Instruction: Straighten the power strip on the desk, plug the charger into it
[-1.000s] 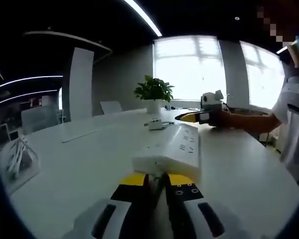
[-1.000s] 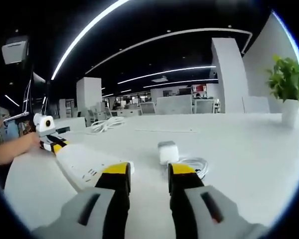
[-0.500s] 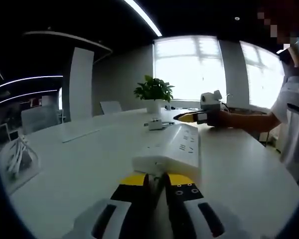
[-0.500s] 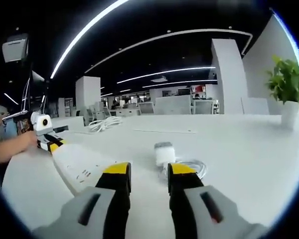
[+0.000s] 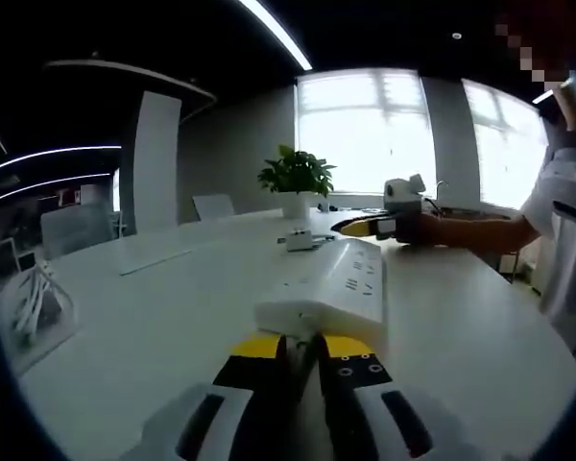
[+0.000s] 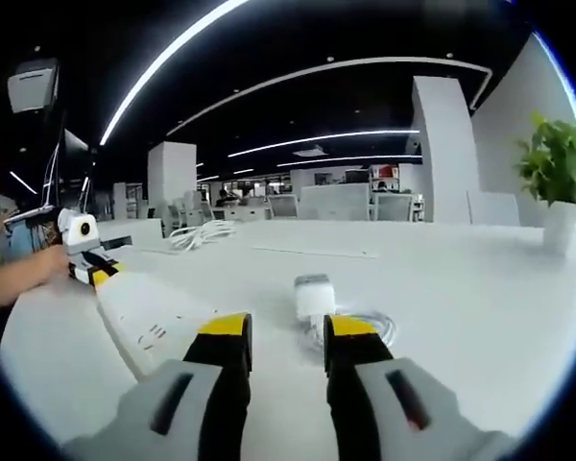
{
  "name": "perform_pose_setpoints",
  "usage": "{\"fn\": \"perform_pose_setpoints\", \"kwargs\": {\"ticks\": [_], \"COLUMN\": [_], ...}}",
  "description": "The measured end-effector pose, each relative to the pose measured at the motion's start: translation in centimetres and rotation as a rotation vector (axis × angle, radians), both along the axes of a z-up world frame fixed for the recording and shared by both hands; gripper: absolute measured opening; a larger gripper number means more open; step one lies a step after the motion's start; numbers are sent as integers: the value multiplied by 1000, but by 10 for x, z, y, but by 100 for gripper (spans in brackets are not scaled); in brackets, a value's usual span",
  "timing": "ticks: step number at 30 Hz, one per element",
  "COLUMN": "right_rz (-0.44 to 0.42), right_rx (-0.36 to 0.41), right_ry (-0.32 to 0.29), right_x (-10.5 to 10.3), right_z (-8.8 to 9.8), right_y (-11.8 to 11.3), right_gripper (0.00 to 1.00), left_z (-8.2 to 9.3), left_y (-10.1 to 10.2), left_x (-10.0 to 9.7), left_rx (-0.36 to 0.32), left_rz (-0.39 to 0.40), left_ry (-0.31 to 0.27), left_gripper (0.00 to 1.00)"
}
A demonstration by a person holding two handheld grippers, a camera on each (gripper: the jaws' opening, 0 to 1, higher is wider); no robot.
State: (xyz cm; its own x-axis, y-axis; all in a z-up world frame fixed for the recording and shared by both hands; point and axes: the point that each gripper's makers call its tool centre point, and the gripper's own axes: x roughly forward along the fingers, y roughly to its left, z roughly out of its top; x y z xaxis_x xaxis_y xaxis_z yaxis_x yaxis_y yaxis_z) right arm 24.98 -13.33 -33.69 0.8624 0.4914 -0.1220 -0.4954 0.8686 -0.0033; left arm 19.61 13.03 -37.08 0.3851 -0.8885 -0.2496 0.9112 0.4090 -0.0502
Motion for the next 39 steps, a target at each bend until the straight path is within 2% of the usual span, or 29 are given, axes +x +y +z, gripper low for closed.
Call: {"fn": "perform_pose_setpoints", "kwargs": {"ticks": [39], "right_rz": [-32], "right_rx": [-36], "right_ry": [-9], "right_x": [8], "right_z": [-2], "right_y": [-6], "right_gripper": [29], "left_z": [1], "left_y": [1], "left_x": [-3], "left_rx": [0], "left_rz": [2], "left_ry": [3], "left_gripper": [17]}}
